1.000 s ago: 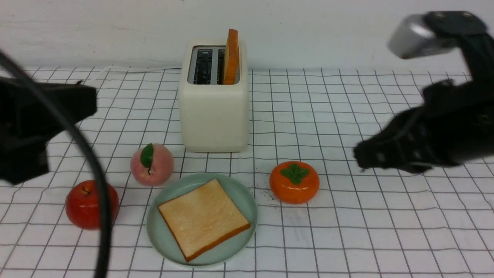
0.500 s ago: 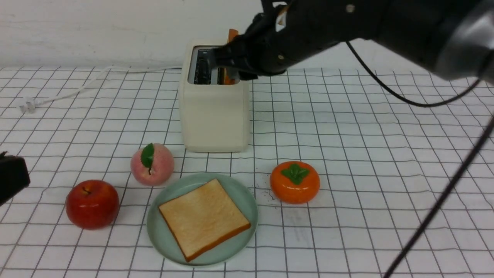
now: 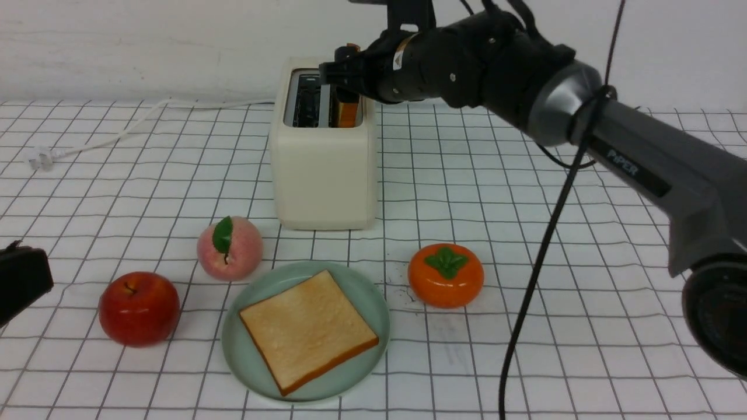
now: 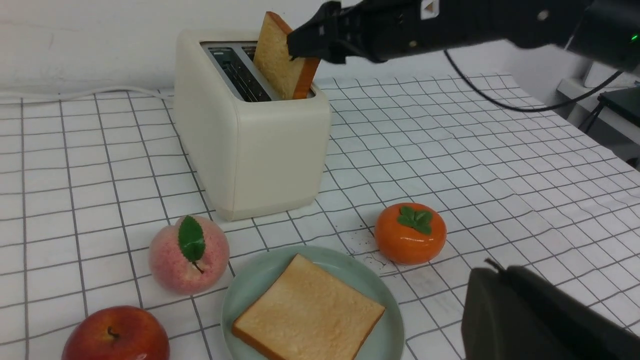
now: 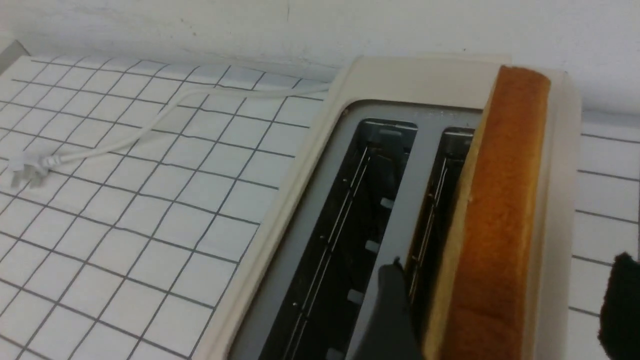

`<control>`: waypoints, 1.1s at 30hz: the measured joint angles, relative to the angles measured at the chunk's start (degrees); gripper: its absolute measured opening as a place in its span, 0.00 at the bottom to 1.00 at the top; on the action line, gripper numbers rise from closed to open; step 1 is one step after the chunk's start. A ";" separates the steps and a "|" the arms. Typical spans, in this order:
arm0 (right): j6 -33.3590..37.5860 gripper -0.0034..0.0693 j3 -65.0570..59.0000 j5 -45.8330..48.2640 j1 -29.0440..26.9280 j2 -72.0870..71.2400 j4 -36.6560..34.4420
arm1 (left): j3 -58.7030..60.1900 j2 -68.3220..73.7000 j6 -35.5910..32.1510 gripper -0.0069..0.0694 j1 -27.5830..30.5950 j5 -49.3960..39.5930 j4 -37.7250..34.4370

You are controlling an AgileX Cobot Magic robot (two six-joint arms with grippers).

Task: Take toasted bread from bread machine on white checkered table place on plate.
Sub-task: 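Grasp the toast slice in the toaster and pull it up out of the slot with the right gripper, then place the held slice of bread on top of the slice on the plate with the right gripper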

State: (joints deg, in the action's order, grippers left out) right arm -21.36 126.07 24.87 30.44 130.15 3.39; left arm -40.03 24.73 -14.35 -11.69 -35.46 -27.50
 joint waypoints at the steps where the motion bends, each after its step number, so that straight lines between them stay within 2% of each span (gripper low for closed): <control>1: -0.25 0.68 0.00 -0.63 -0.06 0.38 0.00 | 0.00 0.00 0.00 0.07 0.00 0.00 0.00; 5: -0.36 0.53 0.00 -2.67 -0.06 1.28 -0.14 | 0.00 0.00 0.00 0.07 0.00 0.00 0.00; 8: -0.98 0.35 0.06 -3.42 -0.12 1.28 -0.25 | 0.05 0.00 0.00 0.07 0.00 0.06 0.00; 9: -1.08 0.34 0.06 -3.42 -0.14 1.28 -0.25 | 0.05 0.00 0.00 0.07 0.00 0.06 0.00; 10: -1.50 0.26 0.13 -3.57 -0.34 1.28 -0.44 | 0.05 0.00 0.00 0.07 0.00 0.06 0.00; 12: -1.70 0.22 0.13 -3.74 -0.67 1.28 -0.72 | 0.05 0.00 0.00 0.07 0.00 0.12 0.00; 19: -1.74 0.22 0.32 -3.65 -0.74 -0.53 -0.85 | 0.05 0.00 0.00 0.07 0.00 0.24 0.00; 25: 0.36 0.22 0.39 3.18 0.04 -11.60 -0.80 | 0.05 0.00 0.00 0.07 0.00 0.65 0.00; 29: 10.84 0.22 0.64 14.79 2.08 -21.42 -3.39 | 0.05 0.00 0.00 0.07 0.00 0.36 0.00; 30: 11.45 0.22 0.69 16.34 2.16 -22.31 -3.97 | 0.05 0.00 0.00 0.07 0.00 0.33 0.00; 31: 16.29 0.22 0.69 23.28 2.58 -25.50 -6.10 | 0.05 0.00 0.00 0.07 0.00 -0.30 0.08; 32: 17.41 0.22 0.69 24.22 2.62 -25.87 -6.70 | 0.05 0.00 0.00 0.07 0.00 -0.37 0.07; 33: 21.36 0.22 0.17 32.60 2.58 -29.05 -8.45 | 0.05 0.00 0.00 0.07 0.00 -1.07 0.07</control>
State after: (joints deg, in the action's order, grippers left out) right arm 0.00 126.24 57.48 33.02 101.09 -5.06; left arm -39.99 24.73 -14.35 -11.69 -36.53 -27.43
